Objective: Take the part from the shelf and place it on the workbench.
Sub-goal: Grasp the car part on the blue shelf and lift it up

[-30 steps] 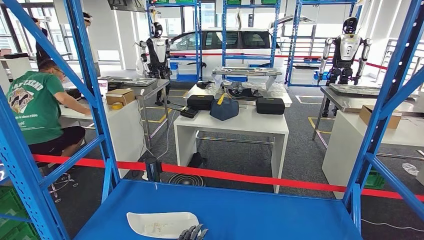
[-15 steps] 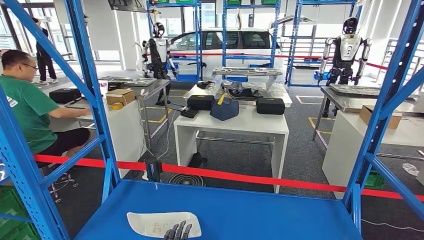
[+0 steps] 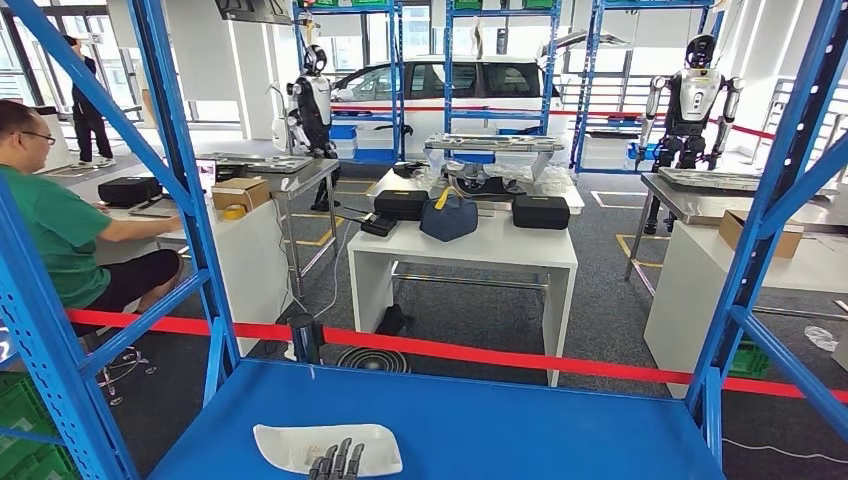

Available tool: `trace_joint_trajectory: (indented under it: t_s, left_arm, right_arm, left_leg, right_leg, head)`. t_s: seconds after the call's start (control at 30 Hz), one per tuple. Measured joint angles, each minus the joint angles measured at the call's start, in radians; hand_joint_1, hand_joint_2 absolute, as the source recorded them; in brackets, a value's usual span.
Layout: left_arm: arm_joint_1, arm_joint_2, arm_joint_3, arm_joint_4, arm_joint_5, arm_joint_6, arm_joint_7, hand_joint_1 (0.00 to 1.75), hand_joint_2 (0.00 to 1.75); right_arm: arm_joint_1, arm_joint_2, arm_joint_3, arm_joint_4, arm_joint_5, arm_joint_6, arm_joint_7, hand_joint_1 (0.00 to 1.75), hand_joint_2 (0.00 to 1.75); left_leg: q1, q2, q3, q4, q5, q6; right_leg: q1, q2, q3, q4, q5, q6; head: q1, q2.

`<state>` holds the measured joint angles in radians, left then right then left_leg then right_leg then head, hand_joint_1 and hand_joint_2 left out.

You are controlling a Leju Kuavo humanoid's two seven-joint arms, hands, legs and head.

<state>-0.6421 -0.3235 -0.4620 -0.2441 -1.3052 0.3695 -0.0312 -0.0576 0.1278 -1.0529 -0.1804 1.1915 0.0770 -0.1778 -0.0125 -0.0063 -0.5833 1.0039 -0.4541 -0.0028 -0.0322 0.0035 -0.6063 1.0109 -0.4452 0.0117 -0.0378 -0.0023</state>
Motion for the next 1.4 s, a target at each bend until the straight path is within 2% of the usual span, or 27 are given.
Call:
trace_joint_trajectory:
  t_s: [0.23, 0.37, 1.07, 1.3, 1.33, 1.37, 1.4]
  left_arm:
    - [0.0, 0.007, 0.0, 0.0, -0.002, 0.0, 0.006, 0.01, 1.75]
    - [0.001, 0.008, 0.0, 0.0, 0.002, 0.0, -0.003, 1.75, 1.75]
    - [0.009, 0.008, 0.002, 0.001, 0.012, 0.003, -0.031, 1.75, 1.75]
    - [0.012, 0.015, 0.016, 0.002, 0.013, 0.039, -0.045, 1.75, 1.75]
    - [0.013, 0.016, 0.019, 0.002, 0.013, 0.046, -0.047, 1.71, 1.75]
    - [0.013, 0.017, 0.022, 0.002, 0.013, 0.053, -0.049, 1.39, 1.75]
    - [0.013, 0.018, 0.024, 0.002, 0.013, 0.061, -0.052, 0.95, 1.75]
  right_arm:
    - [0.0, 0.0, 0.0, 0.0, 0.002, 0.0, 0.0, 0.0, 0.0]
    - [0.0, 0.001, 0.0, 0.0, 0.003, 0.0, 0.0, 0.0, 0.0]
    - [-0.001, 0.002, 0.0, 0.0, 0.01, 0.0, 0.0, 0.0, 0.0]
    - [-0.001, 0.002, 0.0, 0.0, 0.024, 0.001, 0.0, 0.0, 0.0]
    - [-0.001, 0.002, 0.0, 0.0, 0.026, 0.001, 0.0, 0.0, 0.0]
    - [-0.001, 0.002, 0.0, 0.0, 0.029, 0.002, 0.0, 0.0, 0.0]
    - [-0.001, 0.002, 0.001, 0.0, 0.031, 0.002, 0.0, 0.0, 0.0]
  left_leg:
    - [0.0, 0.0, 0.0, 0.0, 0.0, 0.0]
    - [0.0, 0.0, 0.0, 0.0, 0.0, 0.0]
    - [0.0, 0.0, 0.0, 0.0, 0.0, 0.0]
    - [0.0, 0.0, 0.0, 0.0, 0.0, 0.0]
    - [0.0, 0.0, 0.0, 0.0, 0.0, 0.0]
    - [0.0, 0.0, 0.0, 0.0, 0.0, 0.0]
    - [0.0, 0.0, 0.0, 0.0, 0.0, 0.0]
  right_leg:
    - [0.0, 0.0, 0.0, 0.0, 0.0, 0.0]
    - [0.0, 0.0, 0.0, 0.0, 0.0, 0.0]
    - [0.0, 0.0, 0.0, 0.0, 0.0, 0.0]
    - [0.0, 0.0, 0.0, 0.0, 0.0, 0.0]
    - [0.0, 0.0, 0.0, 0.0, 0.0, 0.0]
    - [0.0, 0.0, 0.0, 0.0, 0.0, 0.0]
    - [0.0, 0.0, 0.0, 0.0, 0.0, 0.0]
  head:
    - [0.0, 0.0]
    - [0.0, 0.0]
    - [0.0, 0.0]
    - [0.0, 0.0]
    - [0.0, 0.0]
    - [0.0, 0.0]
    - [0.0, 0.0]
